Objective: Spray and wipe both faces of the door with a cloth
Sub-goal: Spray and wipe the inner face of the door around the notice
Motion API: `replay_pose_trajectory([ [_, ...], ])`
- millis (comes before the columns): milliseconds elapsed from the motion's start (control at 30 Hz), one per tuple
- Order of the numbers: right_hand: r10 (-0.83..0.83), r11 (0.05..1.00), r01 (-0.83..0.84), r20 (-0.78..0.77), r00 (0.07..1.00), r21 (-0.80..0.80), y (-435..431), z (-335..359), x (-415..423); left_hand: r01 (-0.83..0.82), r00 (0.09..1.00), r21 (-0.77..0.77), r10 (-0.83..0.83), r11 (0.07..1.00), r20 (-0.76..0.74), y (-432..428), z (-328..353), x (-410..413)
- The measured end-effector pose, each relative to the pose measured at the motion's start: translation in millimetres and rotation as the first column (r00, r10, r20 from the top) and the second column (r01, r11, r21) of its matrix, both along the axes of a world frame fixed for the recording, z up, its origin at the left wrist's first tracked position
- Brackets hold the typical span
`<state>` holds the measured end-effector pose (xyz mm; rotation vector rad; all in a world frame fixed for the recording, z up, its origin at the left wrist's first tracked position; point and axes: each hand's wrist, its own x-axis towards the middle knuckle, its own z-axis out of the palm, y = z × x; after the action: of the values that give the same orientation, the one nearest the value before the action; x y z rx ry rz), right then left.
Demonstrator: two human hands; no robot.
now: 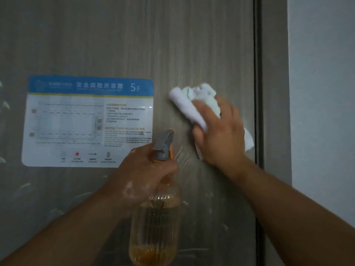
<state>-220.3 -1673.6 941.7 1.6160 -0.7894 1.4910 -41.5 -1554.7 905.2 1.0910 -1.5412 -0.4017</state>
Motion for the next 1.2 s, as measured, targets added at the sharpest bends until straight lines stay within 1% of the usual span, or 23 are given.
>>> replay_pose_trajectory([
  [67, -0.014, 1.0, 0.013, 0.065, 0.998, 0.019, -1.7, 43.9, 4.4, 0.04, 0.998, 0.019, -0.039, 0.999, -0.055, -3.7, -1.0, -1.5],
  [167, 0.02, 1.0, -0.022, 0.103, 0.994, 0.019, -6.0, 87.8, 5.1, 0.055, 0.997, 0.026, -0.054, 0.998, -0.062, -9.5, -4.6, 0.0],
  [300, 0.036, 0.999, -0.034, 0.077, 0.996, -0.016, -11.5, 92.5, 1.0, 0.06, 0.997, 0.025, -0.059, 0.998, -0.053, -12.4, -7.9, 4.0],
  [433, 0.041, 0.999, -0.041, 0.056, 0.998, -0.005, -12.4, 93.4, -1.1, 0.112, 0.991, 0.021, -0.11, 0.993, -0.077, -10.5, -9.1, 7.7],
  [600, 0.011, 1.0, -0.012, 0.051, 0.999, 0.016, -8.7, 91.7, -0.6, 0.08, 0.993, 0.028, -0.077, 0.996, -0.085, -5.3, -8.0, 10.3],
  [667, 0.002, 0.999, -0.002, 0.02, 1.0, 0.038, -2.9, 81.1, 1.4, 0.051, 0.996, 0.022, -0.05, 0.998, -0.075, -2.7, -7.2, 12.0],
  [700, -0.007, 0.999, 0.008, -0.021, 1.0, 0.044, -0.1, 68.6, 2.4, 0.025, 0.997, 0.012, -0.024, 1.0, -0.071, -1.3, -6.8, 13.4],
  [867, -0.014, 0.999, 0.021, -0.262, 0.965, 0.024, 5.6, -40.9, -7.8, -0.078, 0.995, -0.029, 0.076, 0.997, -0.064, 11.4, -7.2, 25.0],
  [933, -0.049, 0.998, 0.058, -0.329, 0.943, 0.018, 5.9, -57.2, -13.5, -0.088, 0.995, -0.022, 0.087, 0.996, -0.043, 17.0, -7.1, 30.0],
  [967, -0.065, 0.997, 0.075, -0.343, 0.937, 0.013, 6.1, -52.2, -14.4, -0.091, 0.995, -0.018, 0.091, 0.996, -0.037, 18.8, -7.0, 32.4],
  [1033, -0.095, 0.995, 0.102, -0.312, 0.945, 0.005, 7.3, -25.4, -8.0, -0.092, 0.995, -0.009, 0.092, 0.996, -0.042, 20.9, -6.7, 35.4],
  [1133, -0.163, 0.986, 0.168, -0.173, 0.971, 0.011, 9.9, 42.6, 10.6, -0.079, 0.995, 0.002, 0.079, 0.997, -0.063, 16.6, -6.9, 37.4],
  [1200, -0.175, 0.981, 0.183, -0.128, 0.976, 0.056, 11.0, 87.2, 23.3, -0.076, 0.995, 0.004, 0.076, 0.997, -0.071, 12.3, -7.3, 38.6],
])
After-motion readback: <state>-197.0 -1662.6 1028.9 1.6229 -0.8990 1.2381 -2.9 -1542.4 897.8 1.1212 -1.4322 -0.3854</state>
